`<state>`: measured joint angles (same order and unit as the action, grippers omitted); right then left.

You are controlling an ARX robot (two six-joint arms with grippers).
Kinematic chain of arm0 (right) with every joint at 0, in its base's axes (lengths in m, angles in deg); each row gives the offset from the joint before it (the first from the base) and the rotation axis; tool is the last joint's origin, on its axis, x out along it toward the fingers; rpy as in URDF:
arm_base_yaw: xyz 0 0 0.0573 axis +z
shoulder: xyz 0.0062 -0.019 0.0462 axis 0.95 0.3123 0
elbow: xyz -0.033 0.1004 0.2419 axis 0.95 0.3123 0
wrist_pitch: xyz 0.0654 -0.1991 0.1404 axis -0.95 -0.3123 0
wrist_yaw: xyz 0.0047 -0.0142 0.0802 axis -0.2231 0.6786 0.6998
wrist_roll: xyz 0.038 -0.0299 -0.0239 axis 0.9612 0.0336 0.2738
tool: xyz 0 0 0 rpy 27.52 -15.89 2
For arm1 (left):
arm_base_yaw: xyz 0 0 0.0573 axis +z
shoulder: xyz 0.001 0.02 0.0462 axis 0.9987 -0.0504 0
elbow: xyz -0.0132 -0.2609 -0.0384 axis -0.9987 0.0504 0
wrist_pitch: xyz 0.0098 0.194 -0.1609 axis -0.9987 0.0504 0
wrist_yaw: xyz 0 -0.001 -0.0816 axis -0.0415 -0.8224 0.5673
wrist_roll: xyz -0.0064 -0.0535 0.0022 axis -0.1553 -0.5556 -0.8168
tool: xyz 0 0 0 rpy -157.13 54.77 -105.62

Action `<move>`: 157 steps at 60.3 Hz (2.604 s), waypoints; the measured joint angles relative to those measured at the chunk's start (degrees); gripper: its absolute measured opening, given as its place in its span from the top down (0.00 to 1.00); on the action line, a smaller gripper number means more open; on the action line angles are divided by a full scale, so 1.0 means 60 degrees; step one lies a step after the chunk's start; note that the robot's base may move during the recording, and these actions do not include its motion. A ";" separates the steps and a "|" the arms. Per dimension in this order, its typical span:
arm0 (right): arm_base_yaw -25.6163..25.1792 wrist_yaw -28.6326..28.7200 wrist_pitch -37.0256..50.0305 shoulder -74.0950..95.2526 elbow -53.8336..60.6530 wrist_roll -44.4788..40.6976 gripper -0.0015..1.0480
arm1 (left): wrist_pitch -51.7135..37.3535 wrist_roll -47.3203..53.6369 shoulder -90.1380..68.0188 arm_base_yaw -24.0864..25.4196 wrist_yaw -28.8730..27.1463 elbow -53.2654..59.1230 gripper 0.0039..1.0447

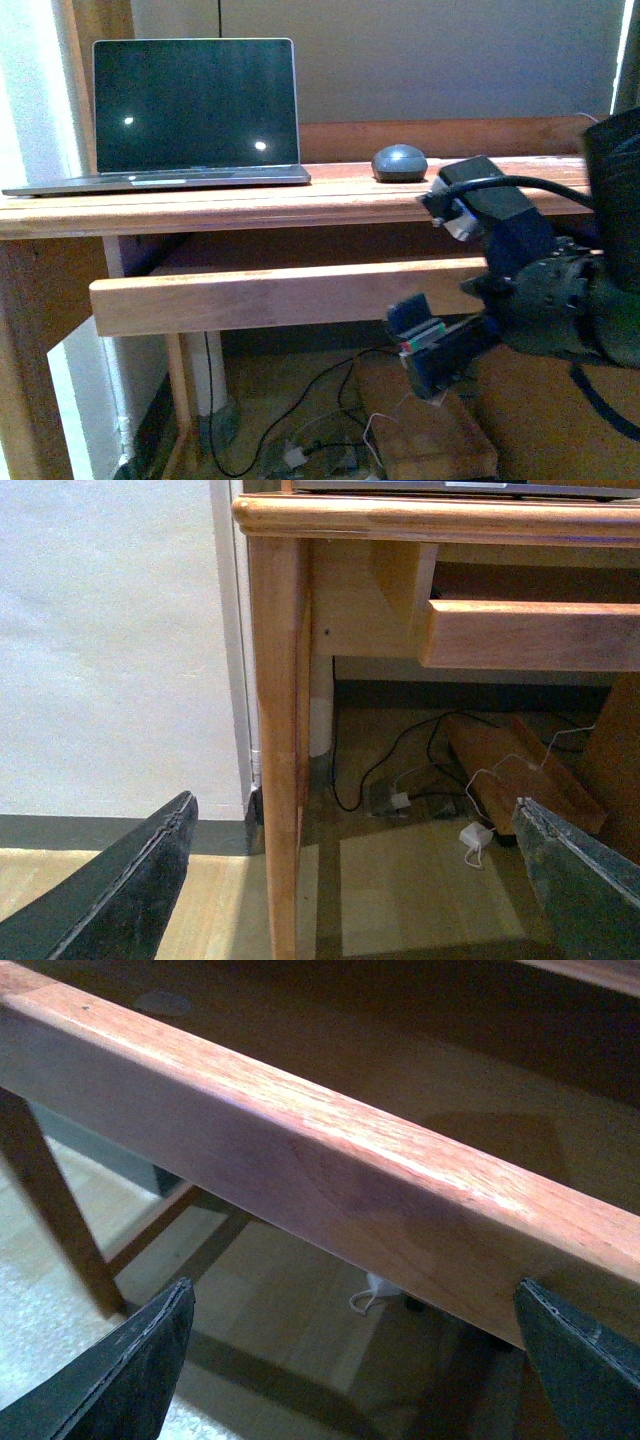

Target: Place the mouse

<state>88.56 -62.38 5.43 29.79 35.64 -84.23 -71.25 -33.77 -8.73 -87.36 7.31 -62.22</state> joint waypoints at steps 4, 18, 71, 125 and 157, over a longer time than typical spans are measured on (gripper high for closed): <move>0.0149 -0.0488 -0.0073 0.0532 -0.0619 0.0073 0.07 | 0.0000 0.0004 0.0000 0.0000 0.0000 0.0000 0.07; 0.0375 -0.1330 -0.0404 0.1078 -0.1392 0.0900 0.07 | 0.0000 0.0004 0.0000 0.0000 -0.0004 0.0000 0.07; -0.2590 -0.1381 -0.4623 -1.1584 0.6470 0.4870 0.07 | 0.0000 0.0004 0.0000 0.0000 0.0000 0.0000 0.07; -0.2761 -0.0867 -0.5195 -1.5977 0.8317 0.2269 0.92 | 0.0000 0.0004 0.0000 0.0000 0.0000 0.0000 0.07; -0.2761 -0.0867 -0.5195 -1.5977 0.8317 0.2269 0.06 | 0.0000 0.0004 0.0000 0.0000 0.0000 0.0000 0.07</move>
<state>71.99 -67.58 -25.74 -66.08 85.54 -70.61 -71.25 -33.75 -8.73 -87.36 7.31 -62.22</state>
